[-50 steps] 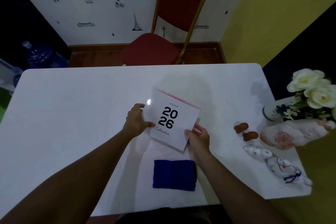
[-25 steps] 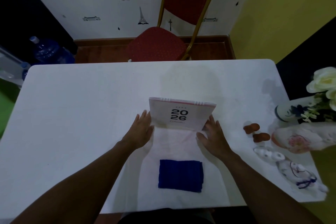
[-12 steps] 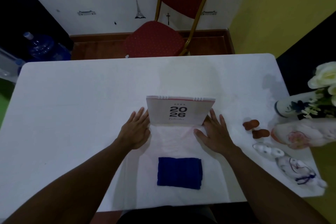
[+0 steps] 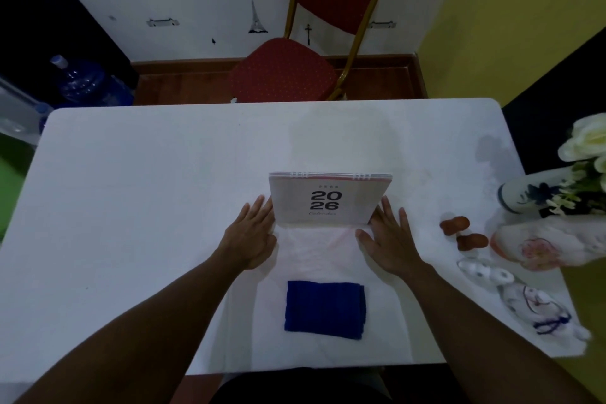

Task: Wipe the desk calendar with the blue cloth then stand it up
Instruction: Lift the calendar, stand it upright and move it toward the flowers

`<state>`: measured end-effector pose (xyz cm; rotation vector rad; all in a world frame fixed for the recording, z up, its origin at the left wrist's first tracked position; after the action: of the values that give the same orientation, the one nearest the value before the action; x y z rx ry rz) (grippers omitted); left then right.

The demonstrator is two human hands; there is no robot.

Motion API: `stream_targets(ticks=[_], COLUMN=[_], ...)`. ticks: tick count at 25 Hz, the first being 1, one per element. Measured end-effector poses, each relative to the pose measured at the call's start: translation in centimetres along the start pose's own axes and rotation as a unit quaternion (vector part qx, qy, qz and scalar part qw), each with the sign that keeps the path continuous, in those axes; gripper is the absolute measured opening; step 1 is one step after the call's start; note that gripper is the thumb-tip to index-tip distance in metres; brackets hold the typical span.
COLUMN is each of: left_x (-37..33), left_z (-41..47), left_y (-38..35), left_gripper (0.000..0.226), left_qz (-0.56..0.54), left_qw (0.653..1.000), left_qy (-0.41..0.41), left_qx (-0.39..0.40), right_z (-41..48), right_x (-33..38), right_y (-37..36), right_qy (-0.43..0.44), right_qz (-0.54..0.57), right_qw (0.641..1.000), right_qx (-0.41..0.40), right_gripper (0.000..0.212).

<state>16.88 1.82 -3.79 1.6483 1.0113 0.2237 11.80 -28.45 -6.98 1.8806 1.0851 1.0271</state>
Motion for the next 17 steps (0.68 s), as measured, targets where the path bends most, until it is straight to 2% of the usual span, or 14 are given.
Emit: stream_targets(ticks=[7,12,15,17], left_x=[-0.1,-0.2,-0.1,-0.1], left_z=[-0.3,-0.1,0.1,-0.1], left_y=[-0.4,-0.1,0.3,0.6], left_gripper=[0.068,0.071,0.077,0.082], left_qz=[0.002,-0.013,-0.064,-0.134], left_qw=[1.000,0.999,0.997,0.990], left_qy=[0.004,0.006,0.012,0.029], left_qx=[0.009,0.042,0.048,0.012], right_z=[0.1,0.3,0.2,-0.2], right_x=[0.2,0.0,0.4,1.0], right_y=[0.4,0.7,1.7,2.8], right_qy=[-0.018,0.002,-0.002,-0.014], right_qz=[0.019,0.021,0.035,0.101], right_qw=[0.999,0.997,0.993,0.988], right_qx=[0.033,0.073,0.113,0.117], right_gripper=[0.079,0.091,0.095,0.090])
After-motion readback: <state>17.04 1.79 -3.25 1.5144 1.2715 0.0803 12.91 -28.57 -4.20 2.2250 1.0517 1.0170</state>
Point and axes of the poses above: each hand's wrist, its own z-axis towards the middle knuckle, its own y-axis out of the back of the hand, x = y × z, the point moved 5 cm from there along z, towards the middle knuckle, and after that the axes turned 15 degrees about -y, right-handed, at the moved point
